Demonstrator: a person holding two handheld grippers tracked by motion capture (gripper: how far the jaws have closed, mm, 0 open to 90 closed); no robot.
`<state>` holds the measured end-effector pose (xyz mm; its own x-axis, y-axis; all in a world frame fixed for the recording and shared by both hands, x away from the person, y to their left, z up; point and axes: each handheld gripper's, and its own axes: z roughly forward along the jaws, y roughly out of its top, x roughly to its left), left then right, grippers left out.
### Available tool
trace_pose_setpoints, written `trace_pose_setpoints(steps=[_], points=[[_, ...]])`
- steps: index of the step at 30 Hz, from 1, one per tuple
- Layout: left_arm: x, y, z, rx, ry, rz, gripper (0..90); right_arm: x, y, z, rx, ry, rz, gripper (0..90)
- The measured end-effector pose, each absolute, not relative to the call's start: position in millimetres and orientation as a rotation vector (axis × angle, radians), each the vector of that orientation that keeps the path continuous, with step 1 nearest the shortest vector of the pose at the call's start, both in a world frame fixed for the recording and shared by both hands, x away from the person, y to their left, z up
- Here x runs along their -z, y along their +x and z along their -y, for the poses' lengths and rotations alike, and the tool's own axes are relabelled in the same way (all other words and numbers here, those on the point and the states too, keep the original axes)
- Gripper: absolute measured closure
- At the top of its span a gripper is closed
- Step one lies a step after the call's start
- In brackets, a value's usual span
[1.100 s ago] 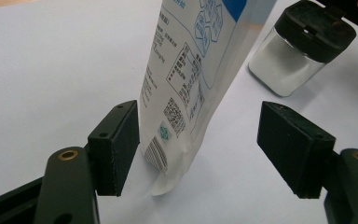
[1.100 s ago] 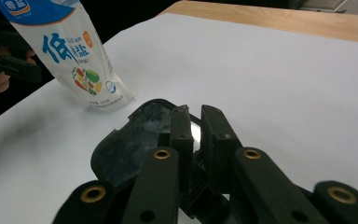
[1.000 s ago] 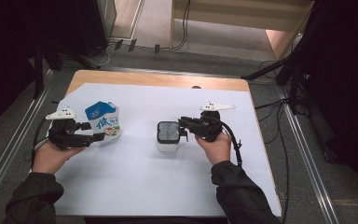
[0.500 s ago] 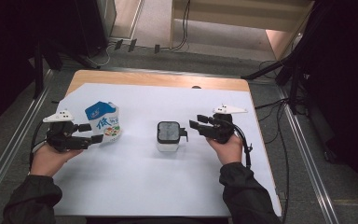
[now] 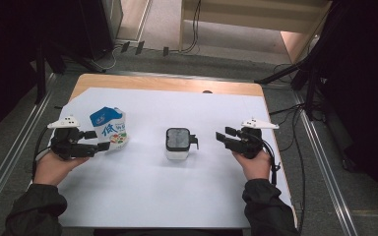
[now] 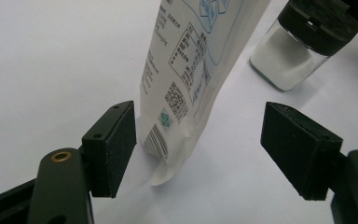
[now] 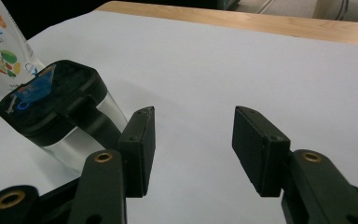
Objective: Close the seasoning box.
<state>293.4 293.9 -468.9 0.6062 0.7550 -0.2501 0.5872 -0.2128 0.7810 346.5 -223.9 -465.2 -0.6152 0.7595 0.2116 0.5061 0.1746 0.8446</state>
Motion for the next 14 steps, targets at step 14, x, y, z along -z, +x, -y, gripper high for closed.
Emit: trace_pose_setpoints(steps=[14], points=[[470.6,295.6,-293.5,-0.211,1.914,-1.066,28.1,468.5,344.0,234.2,-1.382,1.229,-2.176,48.8]])
